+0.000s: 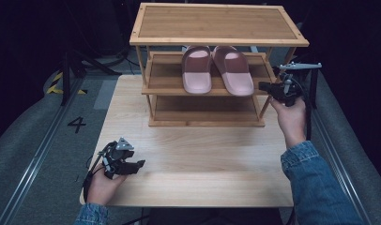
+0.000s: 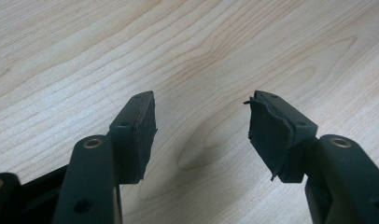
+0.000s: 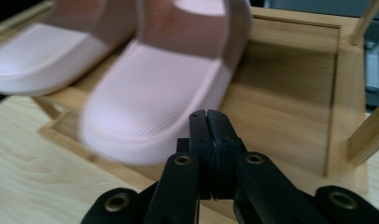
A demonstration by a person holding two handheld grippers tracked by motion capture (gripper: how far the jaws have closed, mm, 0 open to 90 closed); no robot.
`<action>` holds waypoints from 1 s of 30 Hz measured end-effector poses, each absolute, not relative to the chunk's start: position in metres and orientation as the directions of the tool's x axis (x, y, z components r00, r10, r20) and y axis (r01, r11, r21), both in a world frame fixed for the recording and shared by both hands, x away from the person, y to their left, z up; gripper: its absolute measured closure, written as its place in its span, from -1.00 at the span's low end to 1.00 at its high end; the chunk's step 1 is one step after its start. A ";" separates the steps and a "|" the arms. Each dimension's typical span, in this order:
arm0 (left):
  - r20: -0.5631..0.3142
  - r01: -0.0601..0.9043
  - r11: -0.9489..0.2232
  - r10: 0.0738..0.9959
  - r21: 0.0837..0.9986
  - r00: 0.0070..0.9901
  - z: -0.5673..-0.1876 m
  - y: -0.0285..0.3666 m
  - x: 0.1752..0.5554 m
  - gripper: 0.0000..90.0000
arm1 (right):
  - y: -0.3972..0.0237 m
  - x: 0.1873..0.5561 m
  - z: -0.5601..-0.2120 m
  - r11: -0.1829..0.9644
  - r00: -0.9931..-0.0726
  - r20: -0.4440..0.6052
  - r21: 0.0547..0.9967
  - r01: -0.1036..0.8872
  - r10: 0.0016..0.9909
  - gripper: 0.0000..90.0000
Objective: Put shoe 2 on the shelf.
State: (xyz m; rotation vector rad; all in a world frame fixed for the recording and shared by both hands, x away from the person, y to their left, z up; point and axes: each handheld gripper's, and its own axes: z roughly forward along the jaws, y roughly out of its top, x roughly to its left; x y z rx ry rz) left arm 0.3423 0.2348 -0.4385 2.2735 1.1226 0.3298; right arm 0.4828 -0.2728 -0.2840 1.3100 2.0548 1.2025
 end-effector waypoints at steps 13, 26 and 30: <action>-0.033 0.664 -0.459 0.808 0.590 0.588 -0.439 0.248 0.330 -0.09 | -0.250 0.514 -0.297 0.214 -0.470 0.096 0.799 0.562 0.877 1.00; -0.049 0.665 -0.445 0.809 0.599 0.586 -0.441 0.250 0.331 -0.08 | -0.225 0.526 -0.295 0.230 -0.487 0.096 0.792 0.565 0.868 0.97; -0.051 0.662 -0.447 0.806 0.602 0.590 -0.440 0.249 0.332 -0.08 | -0.228 0.521 -0.290 0.251 -0.494 0.063 0.803 0.541 0.867 0.96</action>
